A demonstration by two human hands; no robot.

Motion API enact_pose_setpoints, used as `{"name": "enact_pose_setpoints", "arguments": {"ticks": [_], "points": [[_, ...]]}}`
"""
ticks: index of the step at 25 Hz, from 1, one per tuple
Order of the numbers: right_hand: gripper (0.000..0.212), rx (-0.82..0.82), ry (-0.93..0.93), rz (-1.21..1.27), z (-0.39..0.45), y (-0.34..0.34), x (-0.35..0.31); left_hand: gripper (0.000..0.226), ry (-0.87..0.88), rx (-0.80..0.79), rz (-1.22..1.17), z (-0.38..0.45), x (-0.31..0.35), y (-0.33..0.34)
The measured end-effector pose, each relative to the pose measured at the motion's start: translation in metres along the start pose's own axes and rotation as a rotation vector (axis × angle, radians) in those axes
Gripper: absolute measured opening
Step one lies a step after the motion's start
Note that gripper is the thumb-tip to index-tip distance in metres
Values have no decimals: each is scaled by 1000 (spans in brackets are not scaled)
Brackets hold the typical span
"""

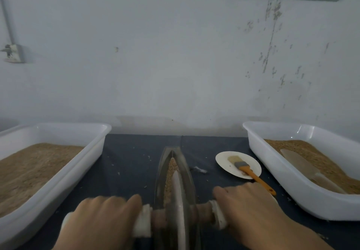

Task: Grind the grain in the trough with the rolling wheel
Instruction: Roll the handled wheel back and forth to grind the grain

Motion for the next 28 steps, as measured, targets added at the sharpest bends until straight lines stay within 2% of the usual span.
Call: {"name": "enact_pose_setpoints", "arguments": {"ticks": [1,3,6,8,10,13,17,20,22,24,28], "points": [[29,-4,12,-5,4,-1,0,31,-16,-42,-4,1,-2,2],[28,109,28,1,18,-9,2,28,-54,-41,-13,15,-4,5],[24,288,125,-13,54,-19,27,25,-96,175,1,62,-7,0],[21,325,182,-18,74,-23,41,27,-109,262,68,89,-8,-7],[22,336,198,-15,77,-23,45,29,-95,293,100,101,-5,-13],[23,286,144,26,50,-11,31,25,-51,294,96,78,-1,-10],[27,136,5,8,-2,-6,-1,33,19,244,39,16,3,-4],[30,69,-21,-20,-9,-5,-7,25,10,135,43,-1,-1,2],[29,131,9,-1,4,-10,-1,27,-1,130,71,7,-2,-1],[25,224,52,20,27,-9,14,27,-10,184,82,30,-2,-3],[25,300,183,-13,76,-12,46,18,-94,271,177,91,-4,-13]]}}
Point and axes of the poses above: each hand's wrist, its own z-axis towards the middle knuckle, its own y-axis out of the palm, x = y × z, the point moved 10 cm from there along z, towards the middle knuckle, and after that the axes turned 6 degrees about -y, right-handed, at the moved point
